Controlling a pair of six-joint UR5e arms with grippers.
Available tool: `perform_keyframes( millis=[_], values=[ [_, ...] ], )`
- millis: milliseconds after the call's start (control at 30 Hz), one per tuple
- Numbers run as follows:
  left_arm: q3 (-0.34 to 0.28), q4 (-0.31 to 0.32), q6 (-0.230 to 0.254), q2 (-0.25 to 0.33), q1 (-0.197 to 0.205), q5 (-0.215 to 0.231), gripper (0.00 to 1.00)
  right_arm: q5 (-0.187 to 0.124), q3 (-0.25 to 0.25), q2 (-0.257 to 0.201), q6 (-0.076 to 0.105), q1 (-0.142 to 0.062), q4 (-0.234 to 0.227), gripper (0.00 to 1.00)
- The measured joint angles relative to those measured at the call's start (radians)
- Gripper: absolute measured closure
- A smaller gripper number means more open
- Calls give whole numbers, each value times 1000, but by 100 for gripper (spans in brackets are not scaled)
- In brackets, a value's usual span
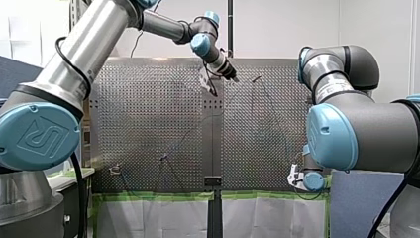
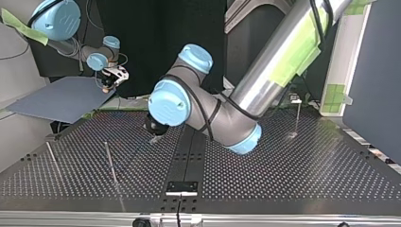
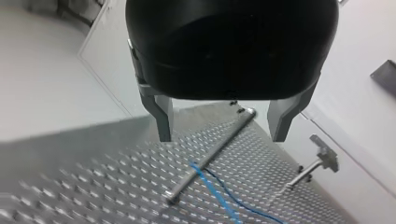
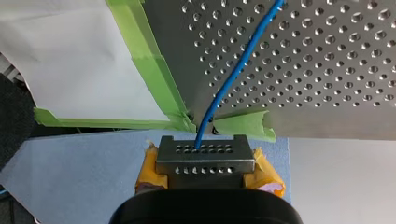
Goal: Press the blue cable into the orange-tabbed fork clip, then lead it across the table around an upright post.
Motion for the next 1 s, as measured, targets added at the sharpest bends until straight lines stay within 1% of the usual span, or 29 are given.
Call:
perform_keyframes(
  millis=[267, 467, 600, 700, 800, 1000],
  values=[
    [-75, 74, 75, 75, 4, -73, 0, -5, 0, 0, 0, 6, 5, 100],
    [-141, 140, 140, 140, 6, -138, 0, -7, -2, 0, 0, 11, 9, 100],
    [-186, 186, 186, 186, 0, -181, 0, -7, -3, 0, 0, 13, 10, 100],
    [-217, 216, 217, 217, -5, -203, 0, -8, -4, 0, 0, 14, 10, 100],
    [-246, 246, 246, 246, -8, -215, 0, -12, -5, 0, 0, 15, 10, 100],
    [-308, 307, 307, 307, -4, -218, 0, -15, -11, 0, -2, 20, 14, 100]
  ],
)
